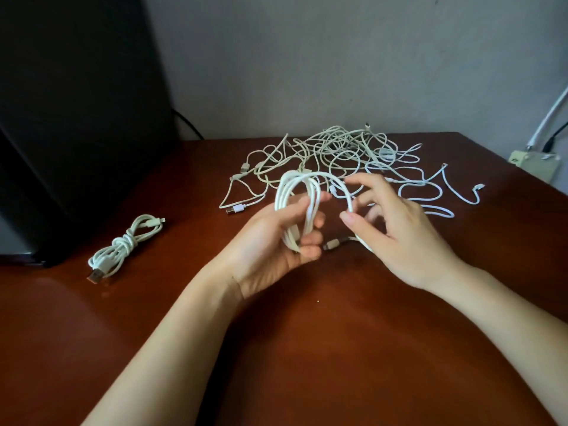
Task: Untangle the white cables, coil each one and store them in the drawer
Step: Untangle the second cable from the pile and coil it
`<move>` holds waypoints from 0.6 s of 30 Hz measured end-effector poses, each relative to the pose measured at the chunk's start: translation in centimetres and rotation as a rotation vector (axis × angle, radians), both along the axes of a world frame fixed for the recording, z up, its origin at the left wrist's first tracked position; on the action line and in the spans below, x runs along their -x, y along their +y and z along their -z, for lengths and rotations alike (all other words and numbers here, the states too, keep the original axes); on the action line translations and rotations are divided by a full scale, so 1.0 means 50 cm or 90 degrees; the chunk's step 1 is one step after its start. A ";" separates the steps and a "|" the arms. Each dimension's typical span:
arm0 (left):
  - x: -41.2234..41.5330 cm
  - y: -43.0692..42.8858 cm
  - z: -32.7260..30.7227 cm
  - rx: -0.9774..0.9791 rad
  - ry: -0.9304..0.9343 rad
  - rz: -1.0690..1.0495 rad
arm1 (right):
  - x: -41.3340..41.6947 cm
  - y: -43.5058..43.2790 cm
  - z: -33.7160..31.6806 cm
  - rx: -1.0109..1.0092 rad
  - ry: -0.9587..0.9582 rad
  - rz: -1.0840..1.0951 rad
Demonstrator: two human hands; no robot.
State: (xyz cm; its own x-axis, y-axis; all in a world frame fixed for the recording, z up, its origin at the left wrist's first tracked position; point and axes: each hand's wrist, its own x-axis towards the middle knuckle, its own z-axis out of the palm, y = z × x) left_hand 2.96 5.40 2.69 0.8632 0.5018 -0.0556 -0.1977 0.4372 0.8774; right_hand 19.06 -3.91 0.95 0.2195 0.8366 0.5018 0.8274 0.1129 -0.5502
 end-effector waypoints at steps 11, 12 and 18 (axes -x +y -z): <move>0.010 0.018 -0.010 0.088 -0.073 -0.108 | 0.023 -0.008 -0.007 0.073 0.106 -0.167; 0.011 0.018 -0.009 0.088 -0.073 -0.111 | 0.028 -0.009 -0.008 0.077 0.101 -0.183; 0.011 0.021 -0.010 0.104 -0.085 -0.132 | 0.048 -0.014 -0.001 0.061 -0.002 -0.187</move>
